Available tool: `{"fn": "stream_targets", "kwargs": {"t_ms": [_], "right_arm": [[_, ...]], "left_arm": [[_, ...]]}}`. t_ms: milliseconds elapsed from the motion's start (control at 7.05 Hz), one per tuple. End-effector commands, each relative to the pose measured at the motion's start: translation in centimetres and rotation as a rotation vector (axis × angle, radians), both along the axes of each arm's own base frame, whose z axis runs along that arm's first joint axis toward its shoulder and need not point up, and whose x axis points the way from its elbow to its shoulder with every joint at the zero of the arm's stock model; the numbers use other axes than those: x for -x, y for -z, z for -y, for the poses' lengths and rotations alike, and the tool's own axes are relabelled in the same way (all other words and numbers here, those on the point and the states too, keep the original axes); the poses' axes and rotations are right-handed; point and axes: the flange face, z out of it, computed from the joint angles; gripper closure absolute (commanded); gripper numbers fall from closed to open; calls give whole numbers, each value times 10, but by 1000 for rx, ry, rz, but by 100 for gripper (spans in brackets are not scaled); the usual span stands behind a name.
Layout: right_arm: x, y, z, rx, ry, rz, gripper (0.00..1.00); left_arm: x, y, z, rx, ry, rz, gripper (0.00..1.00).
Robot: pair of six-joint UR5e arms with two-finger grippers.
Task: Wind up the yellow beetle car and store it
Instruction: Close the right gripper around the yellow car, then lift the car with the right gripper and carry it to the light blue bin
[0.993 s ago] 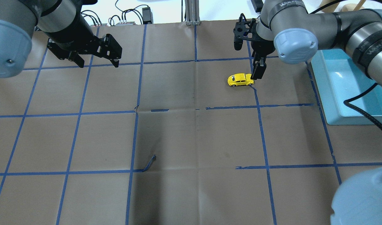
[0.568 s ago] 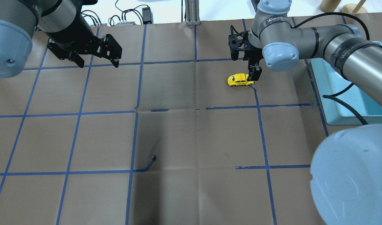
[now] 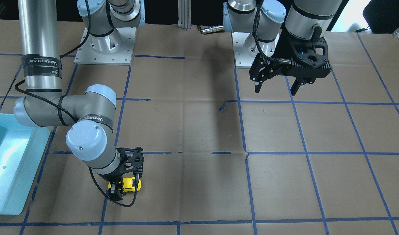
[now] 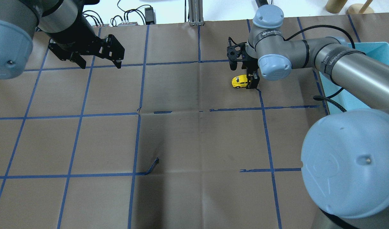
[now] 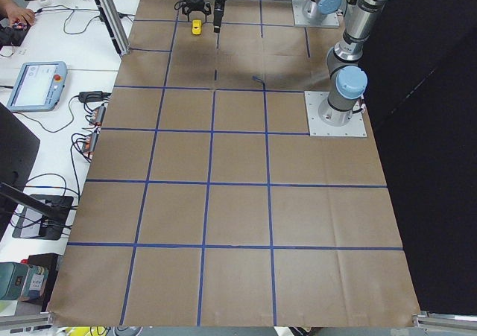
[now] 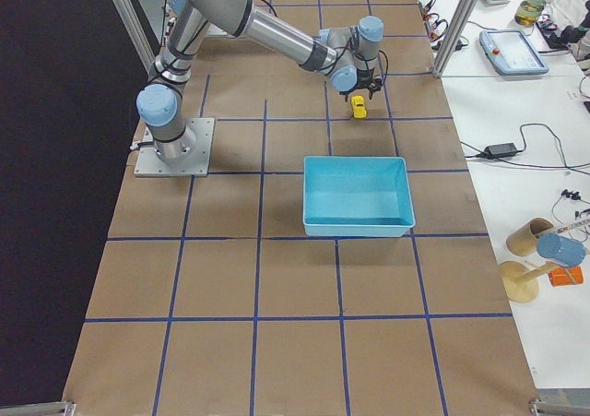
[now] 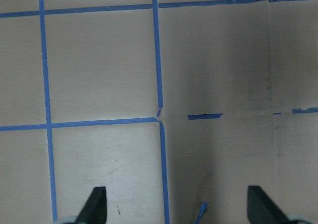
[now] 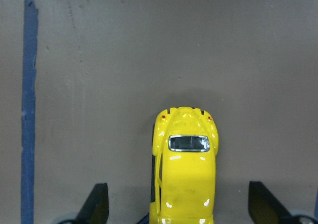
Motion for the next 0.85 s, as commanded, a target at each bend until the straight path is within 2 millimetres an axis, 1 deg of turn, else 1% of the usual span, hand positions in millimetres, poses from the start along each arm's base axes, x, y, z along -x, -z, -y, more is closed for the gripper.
{"fn": "stream_targets", "kwargs": {"t_ms": [0,142,284,426,568,709], "right_arm": [[-1,9,2,-7,7,2,0],[1,21,1,-29,40,3,1],[1,19,2,-24,56,-2,2],[0,17,2,-23,81,-11,17],[1,13,2,-18,81,-14,42],[2,6,2,-10,83,-13,59]], "left_arm": [[2,8,9,-6,3,0,1],[2,9,10,-6,3,0,1],[2,8,9,-5,3,0,1],[2,7,9,-2,3,-2,1],[2,6,8,0,3,-2,1],[2,6,7,0,3,-2,1]]}}
